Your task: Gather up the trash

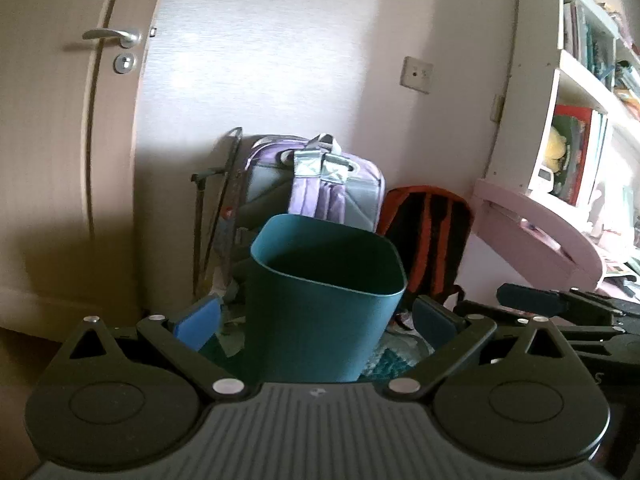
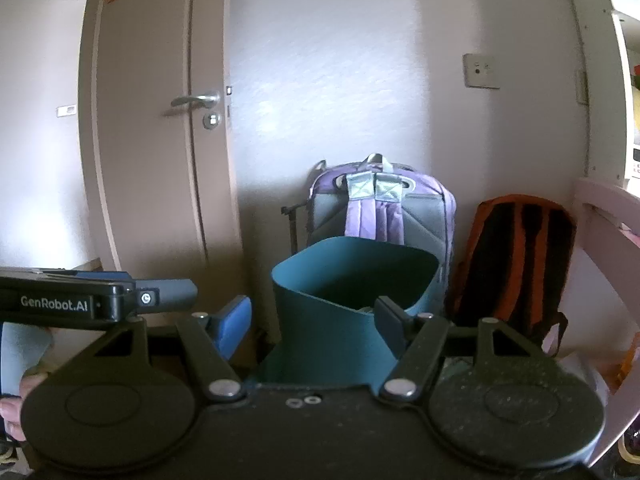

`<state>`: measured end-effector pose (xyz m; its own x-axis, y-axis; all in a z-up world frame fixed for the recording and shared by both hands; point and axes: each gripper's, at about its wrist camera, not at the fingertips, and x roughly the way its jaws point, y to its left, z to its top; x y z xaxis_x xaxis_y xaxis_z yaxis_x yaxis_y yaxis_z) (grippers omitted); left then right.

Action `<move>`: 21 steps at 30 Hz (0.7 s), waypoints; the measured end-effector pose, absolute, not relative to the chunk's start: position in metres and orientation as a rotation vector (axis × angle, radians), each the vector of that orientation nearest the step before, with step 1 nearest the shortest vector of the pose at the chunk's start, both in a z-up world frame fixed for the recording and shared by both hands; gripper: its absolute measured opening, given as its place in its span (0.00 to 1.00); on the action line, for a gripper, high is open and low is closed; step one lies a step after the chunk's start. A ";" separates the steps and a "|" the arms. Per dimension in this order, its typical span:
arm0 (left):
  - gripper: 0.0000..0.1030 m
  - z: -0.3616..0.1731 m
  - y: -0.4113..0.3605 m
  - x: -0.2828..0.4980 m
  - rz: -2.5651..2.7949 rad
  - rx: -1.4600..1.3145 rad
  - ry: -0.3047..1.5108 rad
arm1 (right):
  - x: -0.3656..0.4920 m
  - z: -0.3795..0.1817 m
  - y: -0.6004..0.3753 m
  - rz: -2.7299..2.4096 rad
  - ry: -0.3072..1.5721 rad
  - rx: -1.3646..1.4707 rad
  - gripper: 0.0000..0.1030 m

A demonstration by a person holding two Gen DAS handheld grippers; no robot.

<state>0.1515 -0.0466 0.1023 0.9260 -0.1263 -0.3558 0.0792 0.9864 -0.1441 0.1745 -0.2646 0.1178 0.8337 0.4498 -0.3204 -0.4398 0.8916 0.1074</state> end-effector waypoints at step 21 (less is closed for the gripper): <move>1.00 0.095 -0.051 0.162 -0.064 -0.059 0.412 | 0.182 0.109 -0.270 0.475 0.359 0.023 0.66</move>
<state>0.1618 -0.0514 0.0952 0.9144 -0.0740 -0.3980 0.0502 0.9963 -0.0700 0.1819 -0.2698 0.1085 0.8279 0.4517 -0.3326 -0.4437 0.8901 0.1042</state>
